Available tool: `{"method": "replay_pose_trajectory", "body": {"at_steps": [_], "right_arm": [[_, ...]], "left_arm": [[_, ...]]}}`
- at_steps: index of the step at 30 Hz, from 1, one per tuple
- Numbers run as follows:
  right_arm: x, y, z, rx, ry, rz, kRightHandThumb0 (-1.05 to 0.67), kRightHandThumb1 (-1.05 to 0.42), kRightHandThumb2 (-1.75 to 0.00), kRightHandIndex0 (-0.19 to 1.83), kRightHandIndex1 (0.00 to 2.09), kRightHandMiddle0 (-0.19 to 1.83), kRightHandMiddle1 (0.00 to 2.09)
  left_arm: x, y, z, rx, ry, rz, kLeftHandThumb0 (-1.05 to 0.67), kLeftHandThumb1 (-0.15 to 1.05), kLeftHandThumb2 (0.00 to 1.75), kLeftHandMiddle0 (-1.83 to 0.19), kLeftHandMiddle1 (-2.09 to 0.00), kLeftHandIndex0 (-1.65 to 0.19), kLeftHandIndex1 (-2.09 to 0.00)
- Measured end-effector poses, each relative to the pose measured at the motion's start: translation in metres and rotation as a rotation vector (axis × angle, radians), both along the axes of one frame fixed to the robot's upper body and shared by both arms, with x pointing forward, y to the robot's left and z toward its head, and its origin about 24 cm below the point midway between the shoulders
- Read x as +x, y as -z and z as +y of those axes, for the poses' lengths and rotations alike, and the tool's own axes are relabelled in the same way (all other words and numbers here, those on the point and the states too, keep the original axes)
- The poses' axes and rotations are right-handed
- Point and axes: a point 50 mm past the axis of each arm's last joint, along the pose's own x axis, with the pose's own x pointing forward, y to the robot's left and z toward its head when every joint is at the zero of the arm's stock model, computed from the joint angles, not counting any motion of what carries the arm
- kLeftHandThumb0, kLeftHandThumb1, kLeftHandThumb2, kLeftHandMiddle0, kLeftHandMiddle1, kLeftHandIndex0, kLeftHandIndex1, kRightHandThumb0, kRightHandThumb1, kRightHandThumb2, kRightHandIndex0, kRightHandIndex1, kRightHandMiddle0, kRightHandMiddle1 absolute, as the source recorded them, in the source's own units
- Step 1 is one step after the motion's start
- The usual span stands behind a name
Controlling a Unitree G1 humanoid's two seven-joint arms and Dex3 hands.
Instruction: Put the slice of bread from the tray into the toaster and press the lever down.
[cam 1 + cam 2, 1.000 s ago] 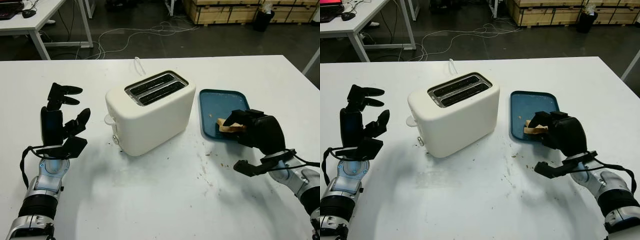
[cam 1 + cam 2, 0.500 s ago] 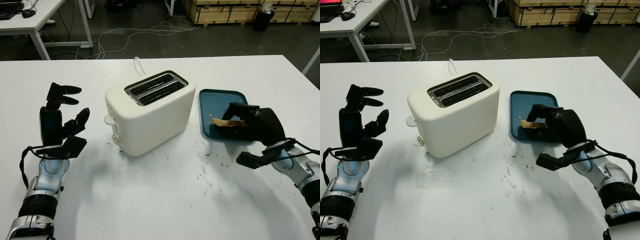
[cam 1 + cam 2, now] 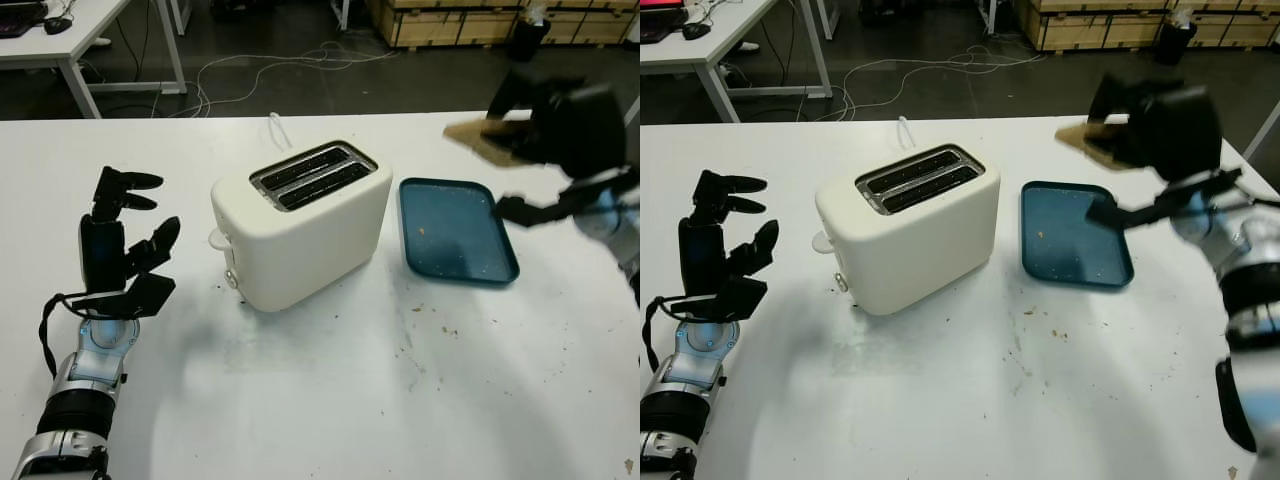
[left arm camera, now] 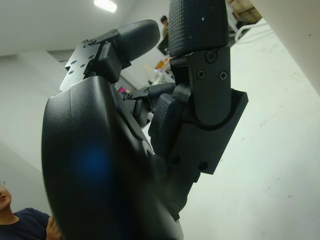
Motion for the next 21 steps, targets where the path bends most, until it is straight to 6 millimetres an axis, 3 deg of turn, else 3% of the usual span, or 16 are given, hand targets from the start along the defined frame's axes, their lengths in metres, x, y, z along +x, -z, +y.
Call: {"method": "replay_pose_trajectory", "body": {"at_steps": [9, 15, 21], "right_arm": [[0.014, -0.057, 0.025, 0.179, -0.215, 0.142, -0.38, -0.92, -0.22, 0.97, 1.75, 0.75, 1.74], [0.018, -0.090, 0.065, 0.306, -0.527, 0.282, -0.30, -0.92, -0.27, 1.07, 1.75, 0.87, 1.75], [0.025, -0.099, 0.103, 0.375, -0.736, 0.485, -0.53, -0.92, -0.27, 1.10, 1.75, 0.90, 1.75]], "left_arm": [[0.000, 0.000, 0.000, 0.002, -0.001, 0.000, -1.05, 0.92, 0.54, -0.32, -1.51, -0.18, -1.39], [0.000, -0.001, -0.001, 0.011, -0.001, -0.004, -1.05, 0.92, 0.54, -0.31, -1.51, -0.17, -1.39], [0.000, -0.001, -0.001, 0.011, -0.002, -0.007, -1.05, 0.92, 0.54, -0.31, -1.51, -0.17, -1.39]]}}
